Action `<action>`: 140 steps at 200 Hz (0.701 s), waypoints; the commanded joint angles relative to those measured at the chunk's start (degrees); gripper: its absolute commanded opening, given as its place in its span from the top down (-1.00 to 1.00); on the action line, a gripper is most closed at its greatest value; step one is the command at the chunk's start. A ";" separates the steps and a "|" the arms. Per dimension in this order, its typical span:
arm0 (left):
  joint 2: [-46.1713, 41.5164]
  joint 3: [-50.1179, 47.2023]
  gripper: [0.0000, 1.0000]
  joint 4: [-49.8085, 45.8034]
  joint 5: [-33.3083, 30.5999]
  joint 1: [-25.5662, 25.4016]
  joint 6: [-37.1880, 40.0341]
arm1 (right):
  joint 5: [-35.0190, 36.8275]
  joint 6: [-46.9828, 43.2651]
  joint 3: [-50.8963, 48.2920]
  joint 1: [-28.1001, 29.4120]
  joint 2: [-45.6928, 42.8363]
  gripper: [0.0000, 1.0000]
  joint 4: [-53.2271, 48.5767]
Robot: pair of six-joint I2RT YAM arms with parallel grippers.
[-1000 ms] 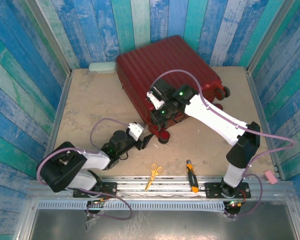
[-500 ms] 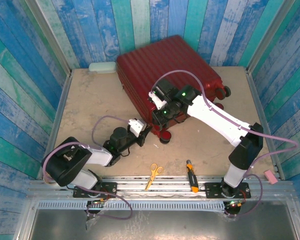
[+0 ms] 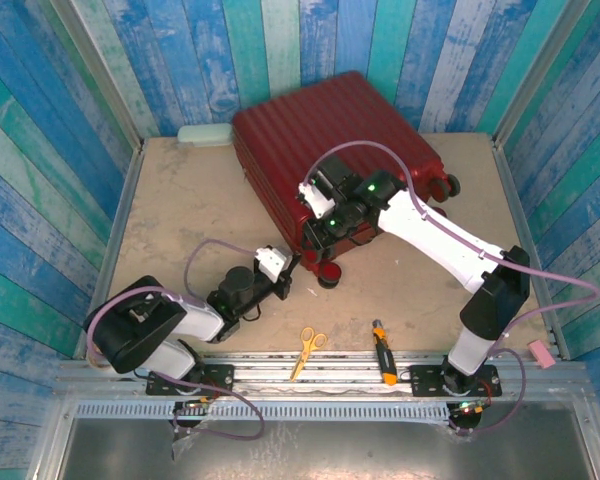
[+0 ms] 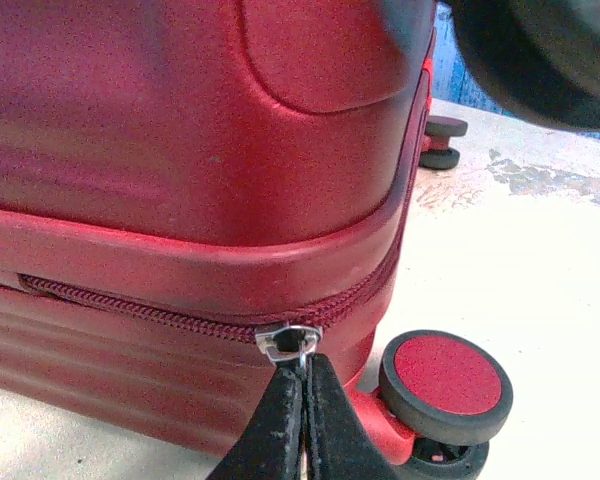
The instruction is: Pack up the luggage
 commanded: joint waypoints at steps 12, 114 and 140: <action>4.53 -0.78 1.00 10.18 2.93 -4.34 4.84 | -4.32 -2.05 6.31 0.28 1.70 0.99 14.30; 20.97 8.61 1.00 16.43 -18.58 -21.35 8.35 | -1.82 2.07 21.09 5.59 13.80 0.99 11.26; 24.29 12.94 1.00 14.52 -24.62 -24.72 8.25 | -2.46 3.26 24.32 8.45 17.23 0.98 13.17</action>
